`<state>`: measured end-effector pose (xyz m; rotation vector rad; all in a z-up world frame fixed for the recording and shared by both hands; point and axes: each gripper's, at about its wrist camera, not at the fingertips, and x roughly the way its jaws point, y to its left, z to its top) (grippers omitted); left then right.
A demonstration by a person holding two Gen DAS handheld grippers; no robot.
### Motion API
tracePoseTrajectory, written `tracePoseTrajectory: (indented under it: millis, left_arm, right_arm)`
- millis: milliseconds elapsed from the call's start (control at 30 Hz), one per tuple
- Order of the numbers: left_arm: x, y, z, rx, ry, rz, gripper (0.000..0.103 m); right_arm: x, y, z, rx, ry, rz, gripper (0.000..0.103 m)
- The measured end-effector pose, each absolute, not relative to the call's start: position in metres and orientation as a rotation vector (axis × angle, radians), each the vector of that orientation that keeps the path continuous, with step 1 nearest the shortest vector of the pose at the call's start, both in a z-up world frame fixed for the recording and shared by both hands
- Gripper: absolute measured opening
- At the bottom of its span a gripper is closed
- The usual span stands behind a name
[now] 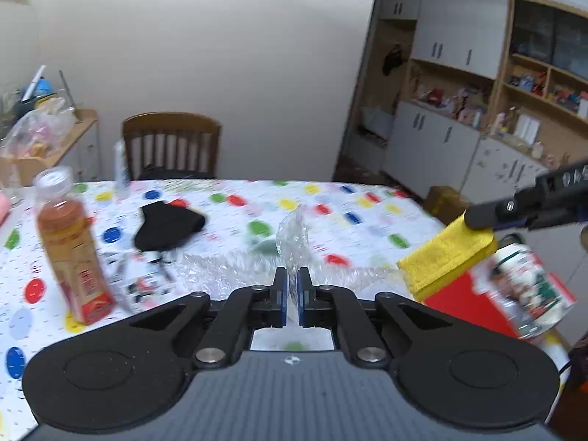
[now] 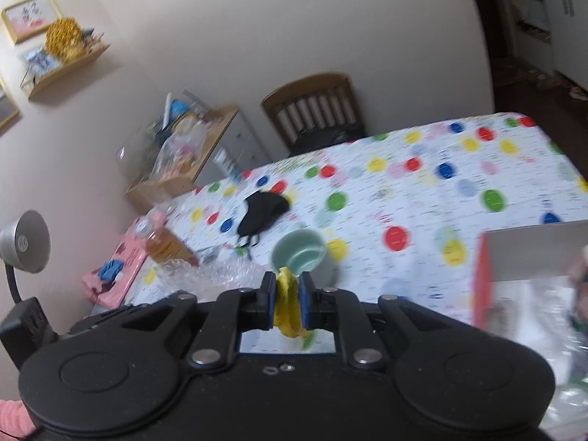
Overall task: Organize soft objects
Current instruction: 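Lift the yellow sponge with the right tool and carry it over the box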
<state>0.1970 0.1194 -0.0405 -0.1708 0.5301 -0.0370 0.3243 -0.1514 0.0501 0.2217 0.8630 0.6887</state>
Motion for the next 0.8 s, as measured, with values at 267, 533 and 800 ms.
tracePoseTrajectory:
  millis: [267, 533, 800]
  left_arm:
    - [0.209, 0.056, 0.004, -0.191, 0.479, -0.128, 0.005]
    - [0.230, -0.020, 0.041, -0.170, 0.438, -0.239, 0.005]
    - [0.251, -0.047, 0.056, -0.157, 0.507, -0.265, 0.005]
  right_arm:
    - [0.318, -0.247, 0.065, 0.243, 0.788, 0.576, 0.012]
    - [0.316, -0.333, 0.061, 0.262, 0.771, 0.465, 0.012]
    - [0.314, -0.391, 0.044, 0.318, 0.772, 0.431, 0.012]
